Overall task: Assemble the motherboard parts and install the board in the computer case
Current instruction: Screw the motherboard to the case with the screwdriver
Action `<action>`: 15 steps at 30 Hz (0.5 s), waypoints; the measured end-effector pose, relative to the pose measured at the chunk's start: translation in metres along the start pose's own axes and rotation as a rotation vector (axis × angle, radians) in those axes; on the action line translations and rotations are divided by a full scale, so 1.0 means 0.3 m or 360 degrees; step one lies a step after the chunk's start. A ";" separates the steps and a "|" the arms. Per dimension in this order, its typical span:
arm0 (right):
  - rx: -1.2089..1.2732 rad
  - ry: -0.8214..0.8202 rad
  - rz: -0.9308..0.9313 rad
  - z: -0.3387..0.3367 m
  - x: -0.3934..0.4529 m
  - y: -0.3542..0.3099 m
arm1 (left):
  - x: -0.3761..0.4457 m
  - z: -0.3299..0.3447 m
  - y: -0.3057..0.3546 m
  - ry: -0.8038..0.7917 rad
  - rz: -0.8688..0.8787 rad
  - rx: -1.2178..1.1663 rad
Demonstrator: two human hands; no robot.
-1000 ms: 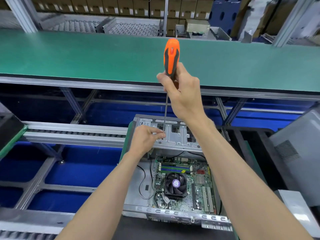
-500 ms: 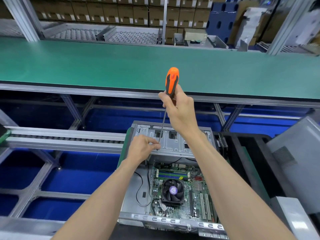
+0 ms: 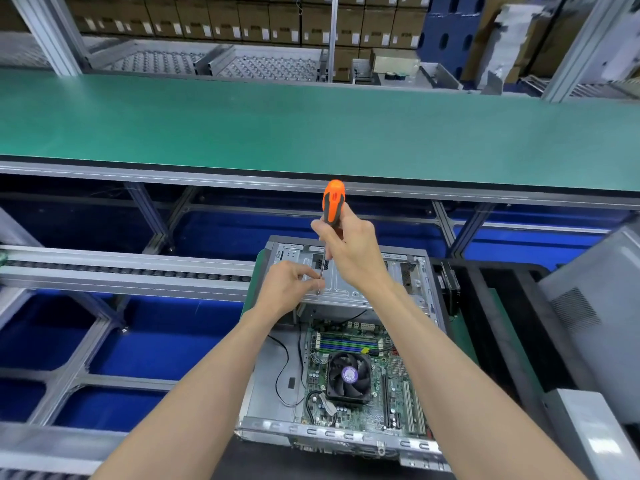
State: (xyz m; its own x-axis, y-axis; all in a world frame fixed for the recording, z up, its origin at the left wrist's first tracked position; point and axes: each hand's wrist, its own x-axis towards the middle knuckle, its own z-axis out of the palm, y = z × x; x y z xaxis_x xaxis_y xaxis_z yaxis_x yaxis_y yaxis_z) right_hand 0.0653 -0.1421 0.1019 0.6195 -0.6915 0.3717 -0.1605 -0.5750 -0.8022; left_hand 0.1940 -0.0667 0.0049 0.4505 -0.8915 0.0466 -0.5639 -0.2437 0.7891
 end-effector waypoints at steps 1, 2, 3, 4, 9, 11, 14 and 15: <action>-0.0011 -0.0017 0.0015 0.007 -0.008 0.010 | 0.003 -0.003 0.002 0.0008 0.0014 -0.0015; -0.0014 -0.0033 0.0032 0.012 -0.016 0.018 | 0.007 -0.004 0.003 0.0012 0.0029 -0.0022; -0.0013 -0.0046 0.0050 0.017 -0.023 0.026 | 0.010 -0.005 0.002 0.0013 0.0049 -0.0025; -0.0013 -0.0057 0.0066 0.020 -0.030 0.032 | 0.012 -0.005 0.002 0.0013 0.0069 -0.0024; -0.0008 -0.0090 0.0123 0.029 -0.048 0.049 | 0.012 0.003 0.000 0.0021 0.0111 0.0029; -0.0014 -0.0094 0.0127 0.030 -0.051 0.054 | 0.008 0.008 -0.003 0.0029 0.0108 0.0029; -0.0034 -0.0123 0.0145 0.038 -0.054 0.060 | 0.004 0.015 -0.004 0.0053 0.0092 0.0029; -0.0050 -0.0133 0.0152 0.043 -0.055 0.063 | 0.003 0.017 -0.005 0.0061 0.0091 0.0036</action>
State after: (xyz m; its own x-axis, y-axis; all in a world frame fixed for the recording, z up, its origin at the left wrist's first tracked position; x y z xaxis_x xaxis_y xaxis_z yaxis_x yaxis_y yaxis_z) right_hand 0.0620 -0.1358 0.0747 0.6617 -0.7057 0.2531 -0.2451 -0.5227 -0.8166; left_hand 0.1918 -0.0691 0.0006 0.4431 -0.8890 0.1152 -0.6049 -0.2017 0.7704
